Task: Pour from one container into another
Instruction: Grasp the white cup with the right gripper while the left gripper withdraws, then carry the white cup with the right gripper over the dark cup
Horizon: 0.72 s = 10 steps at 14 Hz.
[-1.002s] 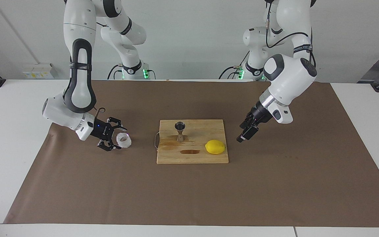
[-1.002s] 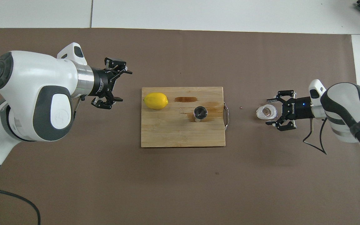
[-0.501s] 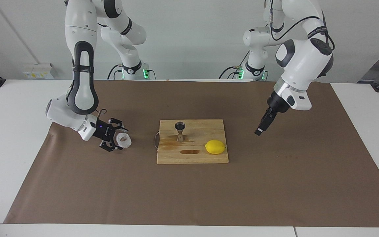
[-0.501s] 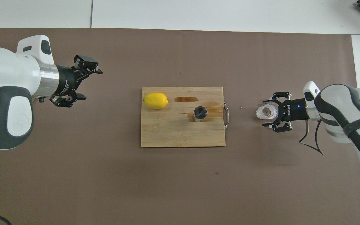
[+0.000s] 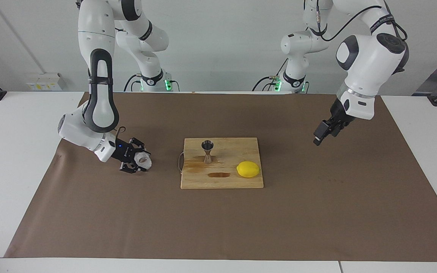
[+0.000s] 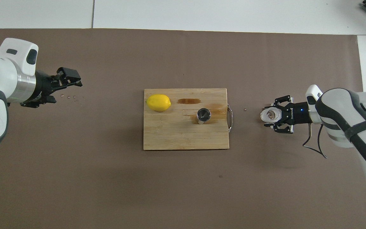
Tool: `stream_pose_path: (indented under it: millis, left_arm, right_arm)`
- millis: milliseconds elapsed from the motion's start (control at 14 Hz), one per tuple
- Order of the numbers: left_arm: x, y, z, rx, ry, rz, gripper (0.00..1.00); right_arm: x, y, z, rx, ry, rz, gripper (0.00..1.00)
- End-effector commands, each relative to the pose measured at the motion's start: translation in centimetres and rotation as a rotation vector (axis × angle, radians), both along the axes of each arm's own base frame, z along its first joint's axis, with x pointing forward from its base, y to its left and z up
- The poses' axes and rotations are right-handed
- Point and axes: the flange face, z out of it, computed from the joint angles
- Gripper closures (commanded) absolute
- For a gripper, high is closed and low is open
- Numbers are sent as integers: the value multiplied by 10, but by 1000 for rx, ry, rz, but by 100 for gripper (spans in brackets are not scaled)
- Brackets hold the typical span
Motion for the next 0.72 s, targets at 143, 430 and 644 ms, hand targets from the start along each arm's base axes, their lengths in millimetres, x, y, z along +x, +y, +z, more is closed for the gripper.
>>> stream_pose_path:
  millis: [143,430,644]
  left_arm:
    - [-9,50,19,71,-16,-242,0]
    - [-9,55,54,129,-3,-362,0]
    - [-13,57,77,133,17,-402,0]
  right_arm:
    - [0,1,5,14,-42,-2,59]
    - [10,34,45,-26,-65,-1,59]
    - [26,79,99,-202,-13,5,59]
